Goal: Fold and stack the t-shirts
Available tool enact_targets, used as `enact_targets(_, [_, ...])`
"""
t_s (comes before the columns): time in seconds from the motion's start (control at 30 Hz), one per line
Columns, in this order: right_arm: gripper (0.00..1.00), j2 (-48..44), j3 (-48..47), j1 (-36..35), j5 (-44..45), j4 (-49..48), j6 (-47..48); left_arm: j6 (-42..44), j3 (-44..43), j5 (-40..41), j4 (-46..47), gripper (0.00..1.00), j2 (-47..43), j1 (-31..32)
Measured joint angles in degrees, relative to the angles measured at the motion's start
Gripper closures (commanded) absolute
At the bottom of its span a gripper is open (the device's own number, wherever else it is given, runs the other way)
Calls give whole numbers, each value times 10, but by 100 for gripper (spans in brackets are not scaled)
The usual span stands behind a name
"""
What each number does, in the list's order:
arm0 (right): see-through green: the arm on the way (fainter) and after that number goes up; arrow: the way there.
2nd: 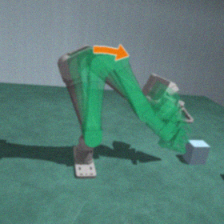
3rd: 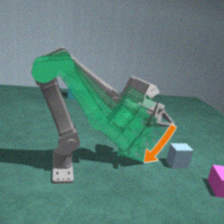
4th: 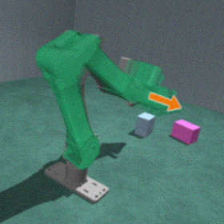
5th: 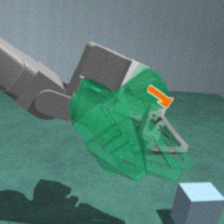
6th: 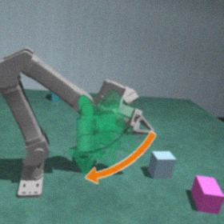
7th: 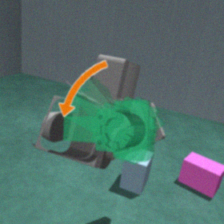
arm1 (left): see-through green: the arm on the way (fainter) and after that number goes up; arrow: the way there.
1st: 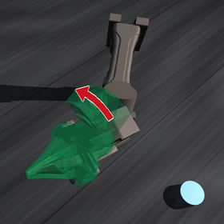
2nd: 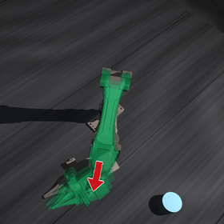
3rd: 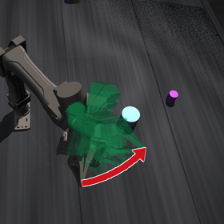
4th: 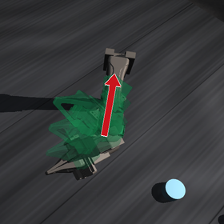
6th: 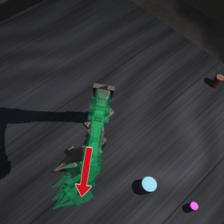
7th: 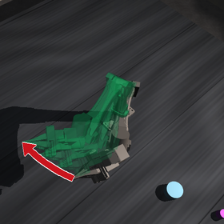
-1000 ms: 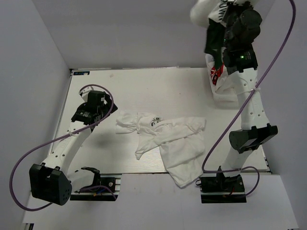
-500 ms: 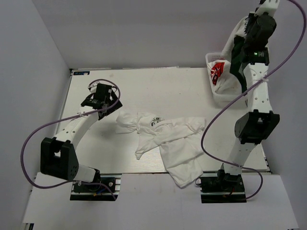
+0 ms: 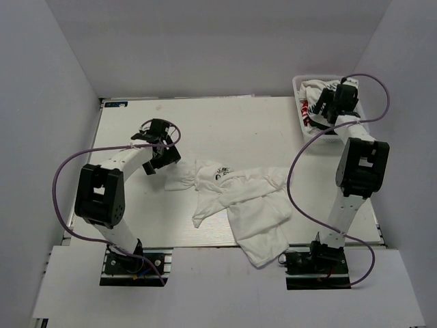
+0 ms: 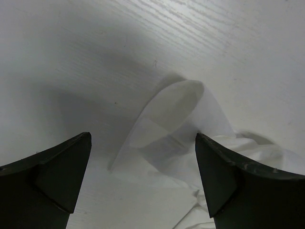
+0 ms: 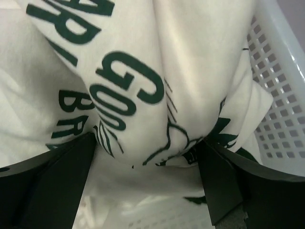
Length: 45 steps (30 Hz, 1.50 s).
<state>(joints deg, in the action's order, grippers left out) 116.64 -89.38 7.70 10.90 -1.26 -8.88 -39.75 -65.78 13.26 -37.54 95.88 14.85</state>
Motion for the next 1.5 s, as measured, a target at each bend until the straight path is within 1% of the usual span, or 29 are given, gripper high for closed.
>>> enact_targets(0.07, [9,-11,-21,-2,-9,38,-2,3,-2,-3,-9,0,11,0])
enact_targets(0.1, [9,-20,-47,-5,-11,64,-2,4,-2,-3,-14,0,14,0])
enact_targets(0.2, [9,-56,-90,-19,-18,98,-1,6,-2,-4,-24,0,11,0])
enact_targets(0.3, [9,-133,-76,-37,-29,111,-2,5,28,-3,-22,0,-21,0])
enact_targets(0.37, [9,-197,-36,-52,-35,108,-7,0,61,-2,-24,0,-59,0])
enact_targets(0.43, [9,-274,32,-66,-39,101,-16,-9,101,1,-28,0,-108,0])
enact_targets(0.5, [9,-330,87,-74,-43,101,-28,-17,130,0,-28,0,-143,0])
enact_targets(0.6, [9,-387,166,-90,-48,98,-48,-23,176,-13,-11,0,-177,0])
enact_targets(0.73, [9,-430,270,-133,-68,102,-76,-23,209,-38,12,0,-168,1])
enact_targets(0.83, [9,-442,320,-162,-87,101,-95,-20,213,-51,32,10,-152,4])
enact_targets(0.87, [9,-446,336,-168,-95,100,-103,-18,215,-57,42,20,-148,5])
enact_targets(0.9, [9,-449,351,-174,-97,97,-108,-18,217,-63,54,26,-145,5])
enact_targets(0.97, [9,-455,385,-186,-102,90,-129,-14,227,-76,82,35,-140,5])
enact_targets(1.07, [9,-456,431,-199,-96,84,-151,-9,242,-103,126,43,-129,5])
enact_targets(1.13, [9,-449,453,-206,-91,86,-163,-9,245,-120,158,64,-120,5])
enact_targets(1.17, [9,-441,460,-209,-87,88,-168,-9,245,-130,174,80,-111,5])
enact_targets(1.2, [9,-432,463,-210,-84,89,-175,-9,243,-142,188,100,-102,6])
enact_targets(1.3, [9,-395,465,-215,-71,91,-200,-7,234,-163,219,100,-79,9])
enact_targets(1.33, [11,-384,466,-217,-64,93,-210,-5,229,-168,222,100,-73,10])
enact_targets(1.43, [33,-356,472,-221,-49,94,-226,-3,212,-170,223,100,-57,14])
enact_targets(1.47, [47,-346,472,-221,-47,94,-230,-2,209,-167,221,100,-55,15])
enact_targets(1.5, [57,-333,469,-222,-45,95,-235,-1,207,-164,218,100,-55,15])
